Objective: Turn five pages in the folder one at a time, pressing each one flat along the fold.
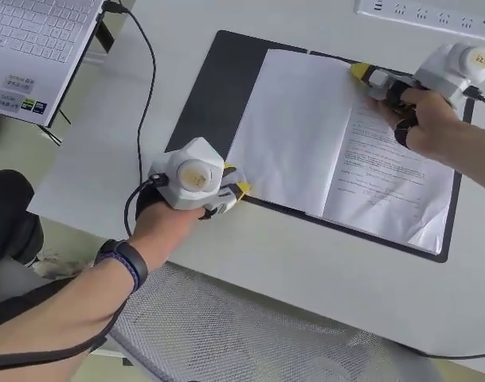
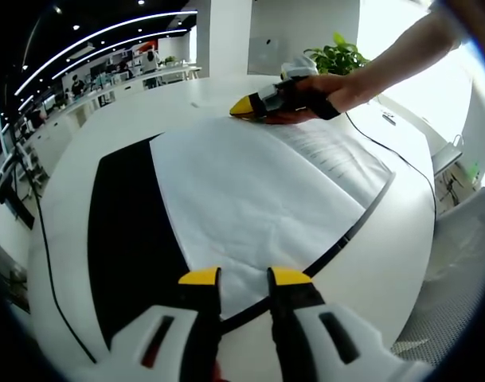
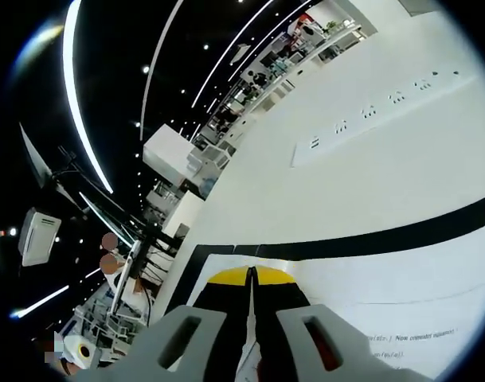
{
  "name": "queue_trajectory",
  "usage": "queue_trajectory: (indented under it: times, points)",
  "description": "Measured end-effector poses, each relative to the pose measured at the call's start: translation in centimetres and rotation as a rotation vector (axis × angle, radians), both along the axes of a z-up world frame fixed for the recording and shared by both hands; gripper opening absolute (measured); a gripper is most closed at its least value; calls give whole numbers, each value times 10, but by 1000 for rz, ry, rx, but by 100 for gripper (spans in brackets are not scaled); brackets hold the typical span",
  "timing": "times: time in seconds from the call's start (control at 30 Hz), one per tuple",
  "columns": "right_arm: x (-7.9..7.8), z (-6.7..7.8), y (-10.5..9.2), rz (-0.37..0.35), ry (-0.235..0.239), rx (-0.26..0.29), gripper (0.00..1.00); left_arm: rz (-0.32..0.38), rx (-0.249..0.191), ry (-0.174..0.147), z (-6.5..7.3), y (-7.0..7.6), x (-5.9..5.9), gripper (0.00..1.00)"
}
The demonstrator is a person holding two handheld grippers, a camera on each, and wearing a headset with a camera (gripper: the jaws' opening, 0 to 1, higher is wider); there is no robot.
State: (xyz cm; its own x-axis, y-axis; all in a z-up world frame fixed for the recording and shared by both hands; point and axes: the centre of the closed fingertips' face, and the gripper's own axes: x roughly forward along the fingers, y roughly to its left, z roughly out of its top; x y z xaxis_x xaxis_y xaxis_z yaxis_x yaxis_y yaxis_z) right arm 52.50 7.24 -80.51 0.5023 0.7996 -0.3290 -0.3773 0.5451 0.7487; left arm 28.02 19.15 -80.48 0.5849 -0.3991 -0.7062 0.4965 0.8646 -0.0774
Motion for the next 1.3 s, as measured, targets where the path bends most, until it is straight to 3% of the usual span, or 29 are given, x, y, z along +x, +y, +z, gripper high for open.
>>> queue_trajectory:
  times: [0.07, 0.27, 0.5, 0.67, 0.73, 1.0, 1.3]
  points:
    - [-17, 0, 4, 52, -1, 16, 0, 1, -2, -1, 0, 0, 0, 22]
    - [-51, 5, 4, 72, -10, 37, 0, -3, -1, -2, -1, 0, 0, 22]
    - [-78, 6, 4, 138, -17, 40, 0, -8, 0, -1, 0, 0, -1, 23]
    - [-119, 13, 6, 182, -20, 51, 0, -8, -1, -4, 0, -1, -2, 23]
    - [-118, 11, 4, 195, -16, 56, 0, -7, -2, -4, 1, -1, -2, 23]
    - [-192, 19, 11, 313, -20, 47, 0, -11, 2, -3, 2, -2, -3, 23]
    - [-245, 20, 14, 381, 0, 43, 0, -13, 5, -5, 3, -3, -3, 24]
